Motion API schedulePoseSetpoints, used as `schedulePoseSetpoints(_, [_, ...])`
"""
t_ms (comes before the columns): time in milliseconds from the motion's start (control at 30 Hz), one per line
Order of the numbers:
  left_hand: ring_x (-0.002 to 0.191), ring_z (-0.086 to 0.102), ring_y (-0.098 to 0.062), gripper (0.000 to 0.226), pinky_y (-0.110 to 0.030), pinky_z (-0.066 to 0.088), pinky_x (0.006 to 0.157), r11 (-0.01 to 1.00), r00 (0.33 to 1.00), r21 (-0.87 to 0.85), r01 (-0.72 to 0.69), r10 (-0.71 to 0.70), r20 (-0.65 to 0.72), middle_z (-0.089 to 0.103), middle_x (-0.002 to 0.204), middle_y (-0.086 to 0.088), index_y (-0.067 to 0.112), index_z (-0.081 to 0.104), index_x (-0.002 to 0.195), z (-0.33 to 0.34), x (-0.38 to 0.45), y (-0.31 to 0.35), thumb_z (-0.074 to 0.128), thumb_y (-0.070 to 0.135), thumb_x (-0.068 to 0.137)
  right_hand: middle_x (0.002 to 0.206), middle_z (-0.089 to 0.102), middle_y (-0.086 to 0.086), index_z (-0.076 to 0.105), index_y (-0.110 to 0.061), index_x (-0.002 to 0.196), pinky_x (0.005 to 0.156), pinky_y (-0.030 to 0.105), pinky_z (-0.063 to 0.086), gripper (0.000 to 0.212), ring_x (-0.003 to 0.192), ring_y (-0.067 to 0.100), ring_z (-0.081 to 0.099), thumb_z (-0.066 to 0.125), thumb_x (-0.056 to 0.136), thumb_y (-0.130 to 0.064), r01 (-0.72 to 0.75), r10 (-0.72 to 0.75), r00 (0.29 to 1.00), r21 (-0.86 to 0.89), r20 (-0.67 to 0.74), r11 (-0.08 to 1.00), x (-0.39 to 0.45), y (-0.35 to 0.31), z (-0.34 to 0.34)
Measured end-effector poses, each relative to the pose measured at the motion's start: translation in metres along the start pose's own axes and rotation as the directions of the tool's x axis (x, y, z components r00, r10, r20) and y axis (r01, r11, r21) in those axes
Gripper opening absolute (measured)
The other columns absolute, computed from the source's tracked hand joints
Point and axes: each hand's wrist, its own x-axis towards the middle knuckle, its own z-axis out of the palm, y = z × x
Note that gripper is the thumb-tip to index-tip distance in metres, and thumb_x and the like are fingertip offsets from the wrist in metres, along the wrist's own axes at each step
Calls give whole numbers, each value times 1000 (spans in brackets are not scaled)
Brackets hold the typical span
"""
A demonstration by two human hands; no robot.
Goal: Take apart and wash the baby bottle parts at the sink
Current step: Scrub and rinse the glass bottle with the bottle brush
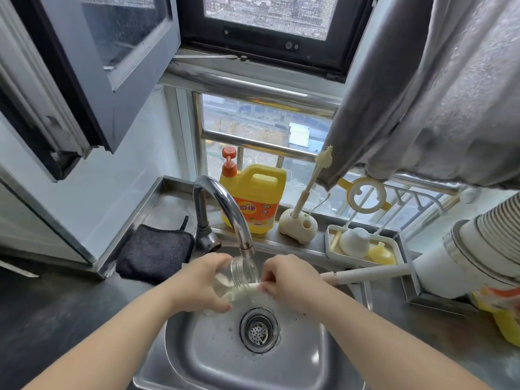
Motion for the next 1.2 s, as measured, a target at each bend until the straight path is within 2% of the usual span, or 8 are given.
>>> schedulePoseSetpoints(200, [118, 48, -4, 97, -17, 39, 98, 993, 993, -31, 112, -111, 38, 47, 130, 13, 21, 34, 145, -4, 3, -2, 82, 32, 61, 99, 64, 4, 60, -19, 100, 64, 31, 33, 18, 92, 29, 58, 47, 96, -31, 56, -113, 974, -270, -198, 961, 2, -4, -7])
schedulePoseSetpoints(367, [109, 48, -8, 91, -21, 45, 89, 969, 997, 236, 70, -60, -48, 49, 116, 11, 19, 39, 140, -2, 1, -1, 78, 40, 61, 98, 66, 3, 61, -22, 85, 76, 32, 48, 13, 94, 25, 61, 60, 90, -34, -152, 151, 988, 19, 42, 988, 0, 2, 3])
schedulePoseSetpoints(467, [117, 48, -12, 91, -24, 48, 84, 887, 983, 460, 28, 60, -176, 50, 125, 7, 17, 43, 138, 8, -3, -6, 78, 48, 61, 83, 69, -1, 55, -23, 71, 75, 33, 51, 23, 83, 18, 64, 65, 87, -37, -217, 202, 973, 152, 109, 964, -4, 11, -1])
schedulePoseSetpoints(600, [86, 65, -28, 99, -35, 56, 59, 670, 914, 740, -58, 333, -230, 66, 94, -12, 1, 53, 110, 15, 2, -21, 92, 27, 23, 76, 61, -8, 53, -26, 71, 68, 29, 47, 23, 74, 13, 58, 62, 89, -38, -294, 291, 956, 116, 38, 949, -15, 23, -8])
schedulePoseSetpoints(800, [102, 46, -38, 64, -48, 53, 76, 442, 815, 896, -37, 533, -229, 63, 97, -22, -2, 48, 106, 10, -1, -28, 76, 2, 49, 80, 58, -6, 49, -27, 72, 65, 27, 43, 24, 80, 17, 60, 59, 90, -39, -394, 393, 919, 71, 16, 917, -25, 39, 2])
schedulePoseSetpoints(1000, [107, 53, -38, 26, -51, 53, 86, 335, 767, 938, -87, 624, -152, 66, 103, -23, -3, 50, 112, 5, -3, -37, 38, -6, 88, 87, 64, -5, 48, -27, 69, 65, 27, 42, 26, 87, 18, 61, 59, 89, -40, -413, 416, 909, 89, -12, 906, -24, 47, 11])
schedulePoseSetpoints(1067, [104, 63, -36, 32, -53, 51, 90, 282, 758, 954, -97, 642, -113, 68, 104, -20, -2, 52, 112, 4, -4, -38, 24, -6, 97, 88, 66, -5, 49, -27, 71, 65, 27, 43, 24, 87, 18, 61, 58, 89, -40, -414, 417, 909, 90, -16, 906, -25, 47, 13])
schedulePoseSetpoints(1200, [105, 65, -32, 30, -56, 43, 100, 203, 690, 976, -75, 717, -96, 69, 105, -16, 0, 53, 115, 3, -7, -34, 27, -4, 99, 91, 67, -2, 51, -26, 78, 66, 28, 43, 20, 88, 20, 62, 56, 91, -40, -404, 407, 913, 93, -13, 910, -27, 46, 15])
